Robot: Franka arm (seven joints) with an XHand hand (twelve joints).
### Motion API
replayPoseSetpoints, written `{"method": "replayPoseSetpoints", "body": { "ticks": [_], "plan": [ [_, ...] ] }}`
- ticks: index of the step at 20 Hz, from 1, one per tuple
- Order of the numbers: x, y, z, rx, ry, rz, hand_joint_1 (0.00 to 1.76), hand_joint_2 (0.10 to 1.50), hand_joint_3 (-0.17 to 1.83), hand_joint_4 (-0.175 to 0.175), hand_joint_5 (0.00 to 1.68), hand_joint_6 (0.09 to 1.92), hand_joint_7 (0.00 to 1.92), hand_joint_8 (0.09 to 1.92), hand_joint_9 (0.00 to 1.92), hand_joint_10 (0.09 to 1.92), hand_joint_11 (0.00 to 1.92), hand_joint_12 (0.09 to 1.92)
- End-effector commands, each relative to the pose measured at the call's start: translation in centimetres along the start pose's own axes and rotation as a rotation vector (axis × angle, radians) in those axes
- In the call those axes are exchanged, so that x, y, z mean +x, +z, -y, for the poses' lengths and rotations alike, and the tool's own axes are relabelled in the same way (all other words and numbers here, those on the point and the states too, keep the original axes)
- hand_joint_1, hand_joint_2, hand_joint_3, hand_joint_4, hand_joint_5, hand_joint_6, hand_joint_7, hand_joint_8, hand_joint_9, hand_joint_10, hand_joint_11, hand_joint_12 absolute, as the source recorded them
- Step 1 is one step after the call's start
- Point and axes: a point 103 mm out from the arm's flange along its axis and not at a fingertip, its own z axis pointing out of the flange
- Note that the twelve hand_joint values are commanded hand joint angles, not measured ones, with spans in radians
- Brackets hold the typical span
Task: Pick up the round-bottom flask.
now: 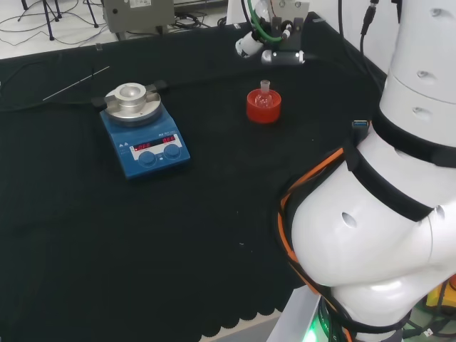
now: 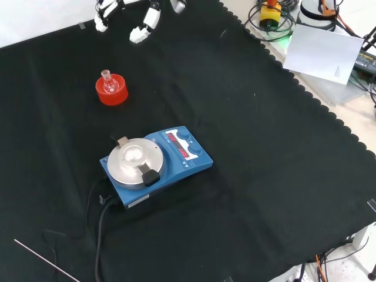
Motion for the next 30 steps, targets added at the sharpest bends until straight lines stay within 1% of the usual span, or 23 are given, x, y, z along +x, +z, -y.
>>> {"method": "replayPoseSetpoints", "body": {
  "ticks": [1,3,5,11,17,18,19,21,23,29,30],
  "plan": [
    [-1.6,2.4,-1.8,0.003,0.047,-0.067,0.75,0.74,0.57,-0.078,0.51,0.09,0.19,0.66,0.33,0.71,0.00,1.27],
    [-2.0,3.3,-2.2,0.011,0.056,-0.083,0.75,0.74,0.57,-0.078,0.51,0.09,0.19,0.66,0.33,0.71,0.00,1.28],
    [-2.2,4.3,-2.7,0.025,0.053,-0.069,0.75,0.74,0.57,-0.078,0.50,0.09,0.19,0.67,0.33,0.71,0.00,1.28],
    [-3.0,6.6,-4.0,0.058,0.068,-0.072,0.74,0.74,0.57,-0.079,0.50,0.09,0.19,0.67,0.33,0.71,0.00,1.28],
    [-4.1,7.6,-5.4,0.071,0.088,-0.114,0.74,0.74,0.56,-0.079,0.50,0.09,0.19,0.67,0.33,0.71,0.00,1.28],
    [-4.4,7.8,-5.6,0.079,0.084,-0.130,0.74,0.74,0.56,-0.079,0.50,0.09,0.19,0.67,0.33,0.71,0.00,1.28],
    [-4.7,8.0,-5.8,0.086,0.096,-0.160,0.74,0.74,0.56,-0.079,0.50,0.09,0.19,0.67,0.33,0.71,0.00,1.28],
    [-5.3,8.4,-6.2,0.098,0.112,-0.192,0.74,0.74,0.56,-0.079,0.50,0.09,0.19,0.67,0.33,0.71,0.00,1.28],
    [-5.9,8.9,-6.7,0.119,0.108,-0.193,0.73,0.74,0.56,-0.079,0.50,0.09,0.19,0.67,0.32,0.71,0.00,1.28],
    [-7.4,10.2,-7.8,0.131,0.108,-0.194,0.73,0.74,0.56,-0.080,0.49,0.09,0.19,0.67,0.32,0.71,0.00,1.28],
    [-7.5,10.4,-8.0,0.130,0.117,-0.209,0.73,0.74,0.56,-0.080,0.49,0.09,0.19,0.67,0.32,0.71,0.00,1.28]
  ]
}}
